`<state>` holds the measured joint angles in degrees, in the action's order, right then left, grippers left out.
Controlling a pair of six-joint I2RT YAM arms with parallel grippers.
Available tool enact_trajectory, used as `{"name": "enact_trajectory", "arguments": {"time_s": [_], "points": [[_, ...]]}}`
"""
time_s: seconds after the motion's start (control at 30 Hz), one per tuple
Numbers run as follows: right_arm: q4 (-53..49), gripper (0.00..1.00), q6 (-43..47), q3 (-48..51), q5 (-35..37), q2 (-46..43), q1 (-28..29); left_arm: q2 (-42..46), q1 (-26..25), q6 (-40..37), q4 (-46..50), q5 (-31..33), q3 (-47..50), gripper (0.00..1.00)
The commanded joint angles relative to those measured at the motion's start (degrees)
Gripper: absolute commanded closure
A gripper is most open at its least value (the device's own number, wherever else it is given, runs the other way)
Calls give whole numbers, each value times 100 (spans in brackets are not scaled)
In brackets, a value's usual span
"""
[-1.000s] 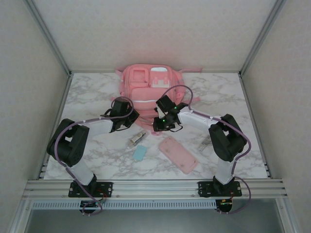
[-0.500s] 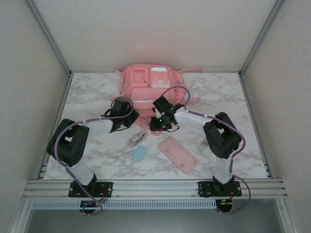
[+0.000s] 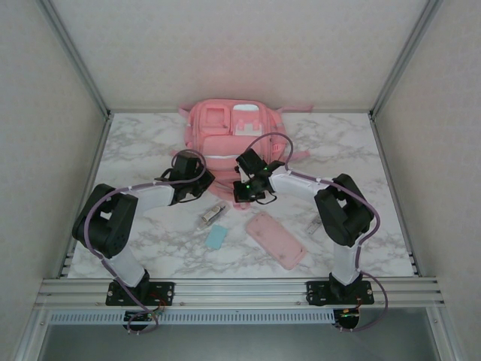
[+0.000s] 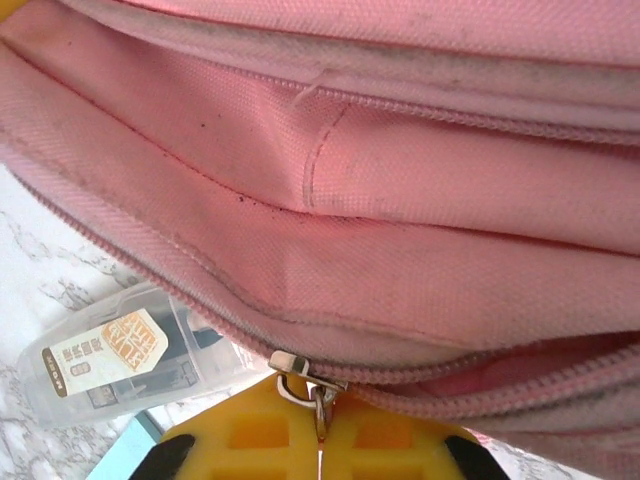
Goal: Pack books, pencil case, and school supplies into a backpack
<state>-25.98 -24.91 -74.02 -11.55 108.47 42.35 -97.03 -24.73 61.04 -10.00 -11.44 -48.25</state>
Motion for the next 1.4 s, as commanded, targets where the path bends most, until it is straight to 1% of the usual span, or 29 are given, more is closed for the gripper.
{"name": "enact_trajectory", "arguments": {"time_s": [0.0, 0.1, 0.2, 0.33, 0.47, 0.63, 0.8, 0.87, 0.9, 0.97, 1.1, 1.13, 1.17, 1.2, 1.3, 1.33, 1.37], "points": [[-835, 100, 757, 59, 607, -255, 19, -59, 274, -313, -69, 300, -179, 100], [-1317, 100, 1334, 147, 828, -259, -18, -70, 371, -458, 43, 274, -264, 100], [-1626, 100, 1677, 228, 973, -307, -43, -48, 421, -543, 135, 219, -325, 100], [-1903, 100, 1809, 255, 1617, -317, -139, -11, 468, -577, 191, 186, -370, 100], [-2076, 100, 1925, 297, 2273, -296, -398, 26, 546, -682, 299, 129, -426, 100], [-2028, 100, 2262, 341, 2577, -367, -793, 93, 699, -854, 483, 62, -509, 100], [-2070, 100, 2546, 198, 2656, -300, -1154, 177, 759, -945, 573, 30, -534, 100], [-2139, 100, 2663, 56, 2585, -219, -1304, 193, 769, -1004, 653, 21, -561, 100], [-2182, 100, 2697, -8, 2428, -209, -1360, 194, 768, -1039, 693, 11, -570, 100], [-2172, 100, 2809, -81, 1711, -288, -1437, 202, 777, -1118, 797, 24, -594, 100], [-2296, 100, 2903, -260, 96, -372, -1394, 225, 786, -1142, 906, -26, -605, 100], [-2285, 100, 2905, -269, -77, -390, -1348, 249, 786, -1091, 937, -58, -614, 95], [-2243, 100, 2899, -255, -138, -407, -1305, 270, 781, -1019, 938, -130, -610, 84], [-2179, 100, 2888, -245, -167, -428, -1268, 321, 775, -922, 915, -225, -594, 72], [-2084, 100, 2886, -242, -72, -411, -1233, 584, 684, -631, 1001, -256, -559, 31], [-2062, 100, 2894, -249, -9, -397, -1232, 703, 629, -525, 1060, -219, -541, 23], [-2061, 100, 2908, -264, 24, -380, -1233, 807, 571, -433, 1112, -167, -525, 20]]}}
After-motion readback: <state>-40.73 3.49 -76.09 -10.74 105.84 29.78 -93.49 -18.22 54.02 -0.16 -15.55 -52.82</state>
